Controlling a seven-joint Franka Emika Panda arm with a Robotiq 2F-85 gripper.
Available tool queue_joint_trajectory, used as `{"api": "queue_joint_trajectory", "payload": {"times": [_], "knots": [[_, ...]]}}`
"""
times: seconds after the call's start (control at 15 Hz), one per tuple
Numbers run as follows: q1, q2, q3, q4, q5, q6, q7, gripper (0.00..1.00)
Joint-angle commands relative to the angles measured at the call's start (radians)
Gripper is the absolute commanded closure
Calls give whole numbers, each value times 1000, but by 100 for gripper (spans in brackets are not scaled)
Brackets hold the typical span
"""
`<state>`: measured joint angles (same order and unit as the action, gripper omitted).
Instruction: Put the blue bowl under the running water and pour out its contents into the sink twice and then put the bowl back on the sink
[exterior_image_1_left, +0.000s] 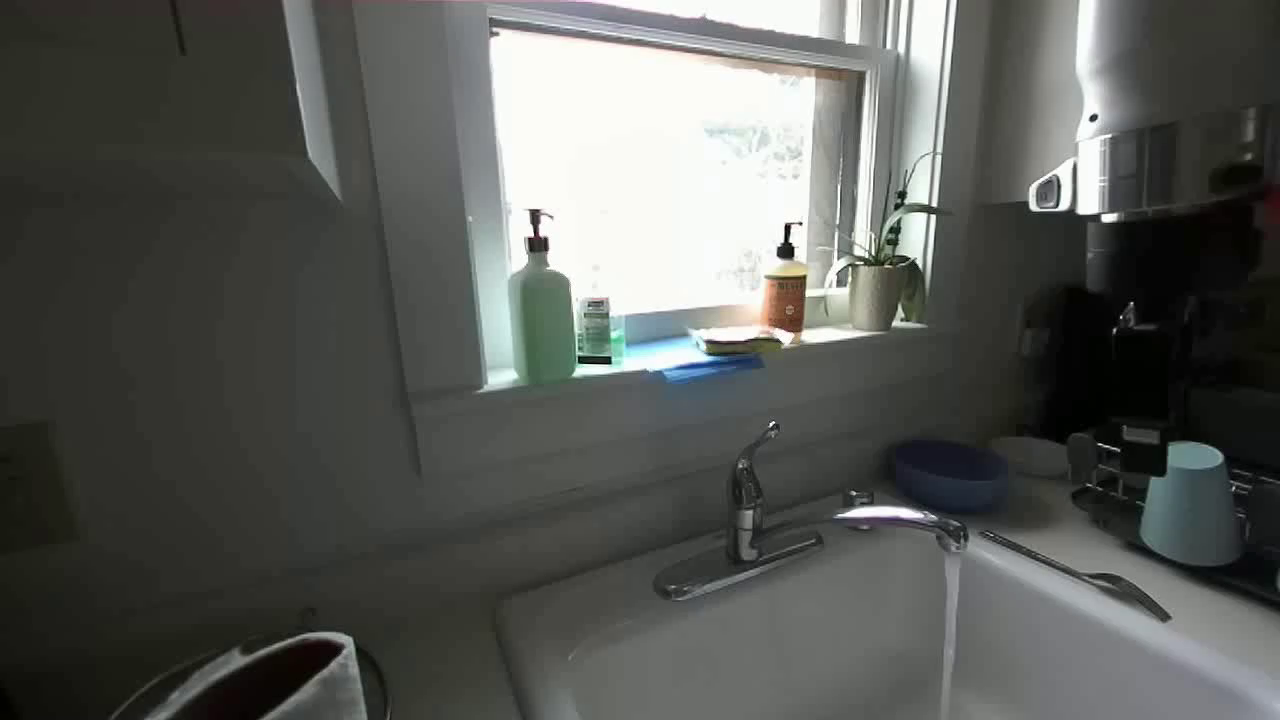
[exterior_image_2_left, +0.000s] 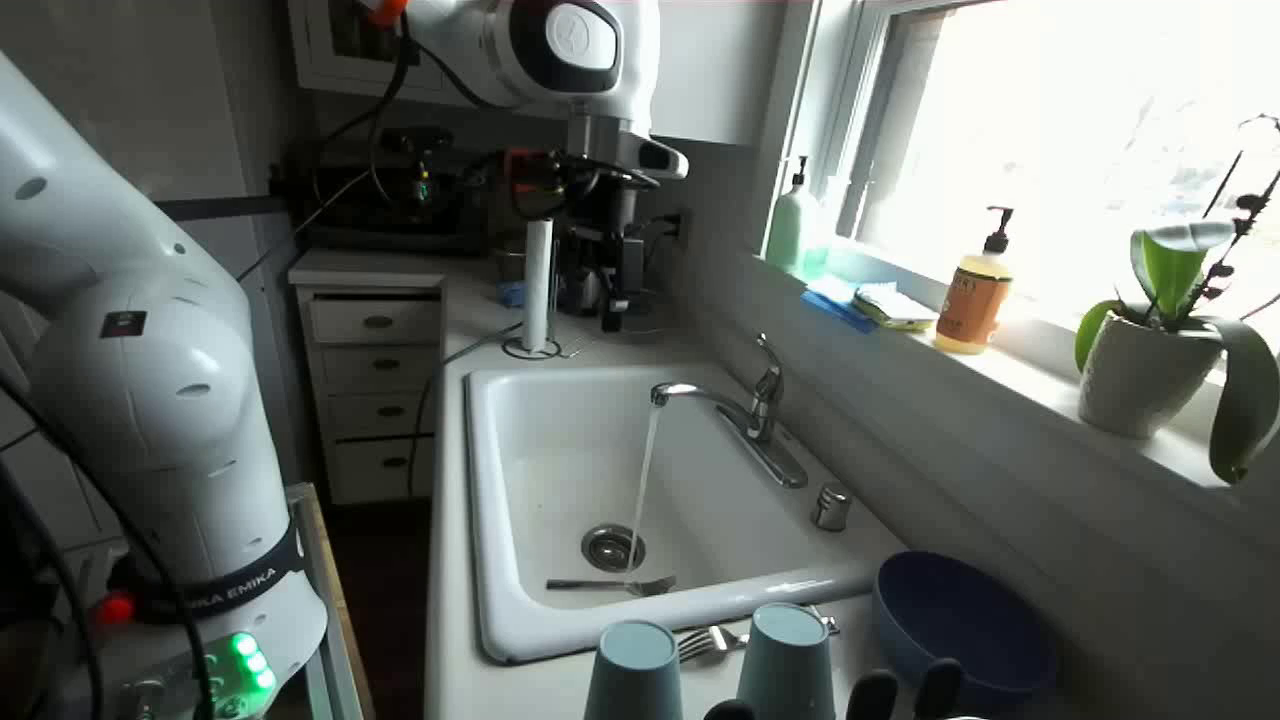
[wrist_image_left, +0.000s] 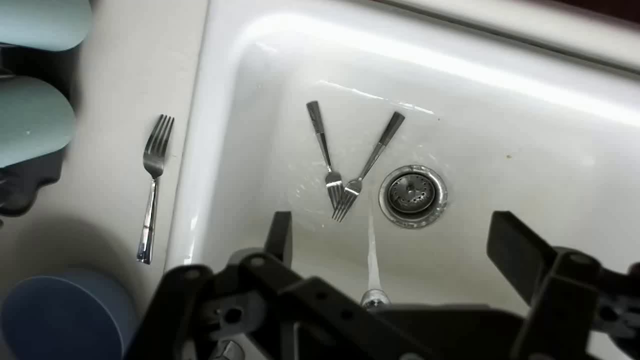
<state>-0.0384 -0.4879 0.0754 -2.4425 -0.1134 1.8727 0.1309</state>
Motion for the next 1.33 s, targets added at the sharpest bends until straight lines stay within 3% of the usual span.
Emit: {"api": "queue_joint_trajectory", "payload": {"times": [0.0,0.27,0.67,1.0,1.27], "knots": [[11,1,-9,2,-4,-3,4,0],[11,1,-9,2,-4,-3,4,0],[-61,165,-103,212,-53,-2,-52,0],[-83,344,-247,427,48,-41,-312,0],[-121,492,-322,558,174,-44,-458,0]]}}
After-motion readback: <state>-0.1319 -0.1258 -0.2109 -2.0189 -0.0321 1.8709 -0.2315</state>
